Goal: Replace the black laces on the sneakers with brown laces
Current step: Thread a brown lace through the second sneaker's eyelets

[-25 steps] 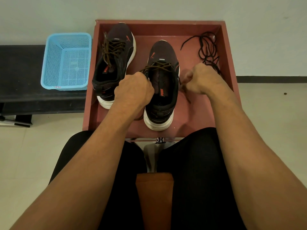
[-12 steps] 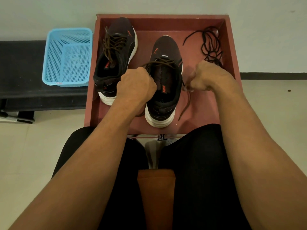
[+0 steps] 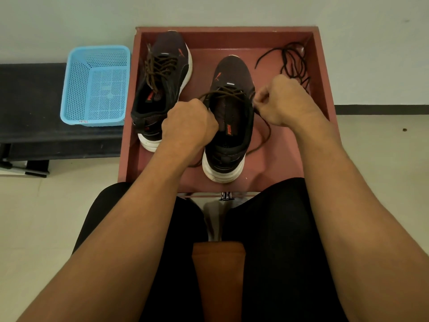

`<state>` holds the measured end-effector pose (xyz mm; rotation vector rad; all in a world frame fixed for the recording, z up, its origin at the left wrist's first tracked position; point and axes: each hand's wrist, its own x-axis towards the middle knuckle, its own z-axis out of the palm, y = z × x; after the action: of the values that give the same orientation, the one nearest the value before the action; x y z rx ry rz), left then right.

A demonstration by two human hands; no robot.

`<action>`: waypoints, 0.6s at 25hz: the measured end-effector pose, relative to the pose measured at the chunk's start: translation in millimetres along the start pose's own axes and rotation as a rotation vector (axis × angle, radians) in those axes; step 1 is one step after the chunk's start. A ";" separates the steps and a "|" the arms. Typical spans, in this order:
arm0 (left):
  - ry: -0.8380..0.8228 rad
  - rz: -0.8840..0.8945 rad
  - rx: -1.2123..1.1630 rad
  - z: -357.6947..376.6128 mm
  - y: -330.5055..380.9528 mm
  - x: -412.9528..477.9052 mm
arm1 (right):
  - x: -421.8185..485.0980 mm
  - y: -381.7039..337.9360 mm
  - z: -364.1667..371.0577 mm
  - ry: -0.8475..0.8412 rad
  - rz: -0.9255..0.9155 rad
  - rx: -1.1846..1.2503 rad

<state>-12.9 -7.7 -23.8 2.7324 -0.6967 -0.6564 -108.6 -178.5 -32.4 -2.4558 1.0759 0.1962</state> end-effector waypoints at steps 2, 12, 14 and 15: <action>-0.012 -0.017 -0.011 -1.0 -0.8 1.0 | 1.3 4.5 2.0 -0.181 0.034 -0.162; -0.027 0.009 -0.041 -1.0 -1.1 1.2 | -12.6 -2.7 -6.0 0.090 -0.147 0.141; -0.030 0.021 -0.040 0.5 -0.5 1.0 | -12.1 -7.8 -5.7 0.111 -0.128 0.113; -0.030 0.027 -0.039 0.7 -0.2 0.8 | -10.2 -8.8 -5.0 0.102 -0.082 0.087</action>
<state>-12.5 -8.1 -24.7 2.6787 -0.7184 -0.6985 -109.5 -168.8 -21.8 -2.4482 1.0006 -0.0018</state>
